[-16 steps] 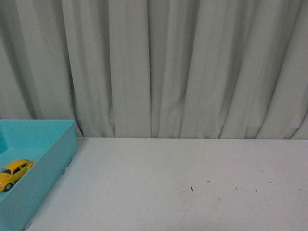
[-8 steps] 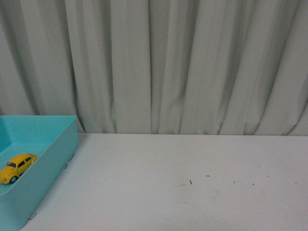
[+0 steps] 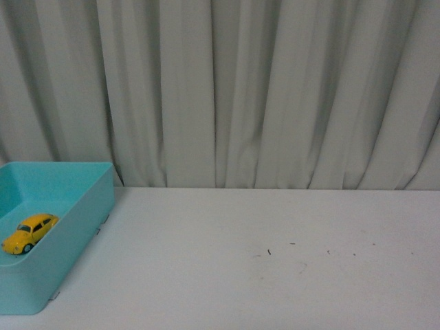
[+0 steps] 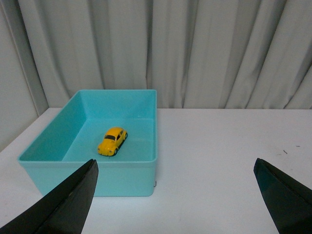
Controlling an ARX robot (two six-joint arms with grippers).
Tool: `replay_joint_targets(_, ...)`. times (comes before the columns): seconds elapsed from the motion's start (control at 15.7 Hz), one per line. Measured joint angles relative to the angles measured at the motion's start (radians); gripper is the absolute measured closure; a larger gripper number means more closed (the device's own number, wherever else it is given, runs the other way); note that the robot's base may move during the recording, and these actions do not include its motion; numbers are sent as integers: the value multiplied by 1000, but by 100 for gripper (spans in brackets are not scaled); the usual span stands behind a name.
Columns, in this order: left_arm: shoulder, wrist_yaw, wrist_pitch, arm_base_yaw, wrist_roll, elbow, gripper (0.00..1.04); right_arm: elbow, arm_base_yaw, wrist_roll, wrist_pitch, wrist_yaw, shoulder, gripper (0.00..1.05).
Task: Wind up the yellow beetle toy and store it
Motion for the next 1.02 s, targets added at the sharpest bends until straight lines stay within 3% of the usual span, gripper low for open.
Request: replay_joint_targets(1.02,0,0,0,0,0,0,7,0,0,0,0,0,0,7)
